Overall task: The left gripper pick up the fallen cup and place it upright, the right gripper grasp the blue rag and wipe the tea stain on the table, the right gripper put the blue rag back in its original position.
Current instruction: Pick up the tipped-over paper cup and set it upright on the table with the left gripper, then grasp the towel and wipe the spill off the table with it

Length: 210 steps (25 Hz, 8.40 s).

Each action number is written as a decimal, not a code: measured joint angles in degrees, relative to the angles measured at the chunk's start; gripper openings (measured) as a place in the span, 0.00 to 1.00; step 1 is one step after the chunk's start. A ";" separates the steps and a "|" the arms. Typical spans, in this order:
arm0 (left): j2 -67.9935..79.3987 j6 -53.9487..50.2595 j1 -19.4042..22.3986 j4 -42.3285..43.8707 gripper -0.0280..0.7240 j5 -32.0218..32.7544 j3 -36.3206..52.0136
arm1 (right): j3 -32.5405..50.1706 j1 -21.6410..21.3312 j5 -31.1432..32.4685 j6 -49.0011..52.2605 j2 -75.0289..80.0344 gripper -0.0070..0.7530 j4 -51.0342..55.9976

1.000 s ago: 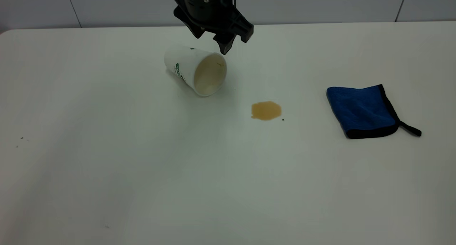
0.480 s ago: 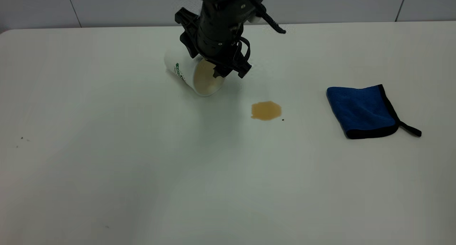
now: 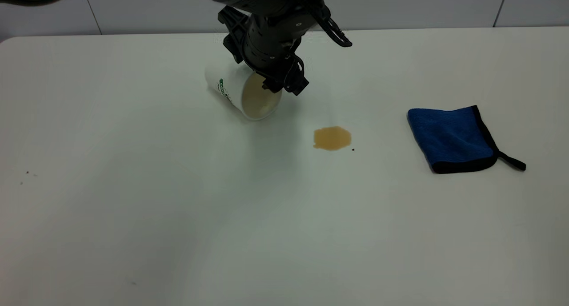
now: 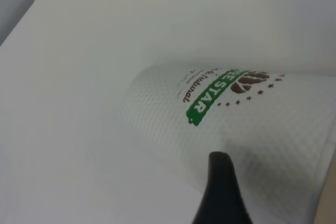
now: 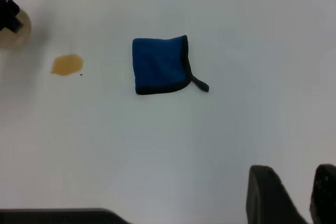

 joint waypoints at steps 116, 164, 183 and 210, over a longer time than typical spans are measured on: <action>-103.35 37.97 19.82 -54.08 0.81 27.74 75.68 | 0.00 0.00 0.00 0.00 0.00 0.33 0.00; -151.72 38.12 38.83 -54.09 0.81 26.19 84.65 | 0.00 0.00 -2.77 0.19 0.00 0.33 0.00; -151.72 38.12 38.83 -54.09 0.81 26.19 84.65 | -0.05 0.00 -29.34 -13.82 37.45 0.82 14.58; -151.72 38.19 38.83 -54.09 0.81 26.19 84.65 | -34.65 0.00 -62.32 -44.17 125.96 0.77 38.84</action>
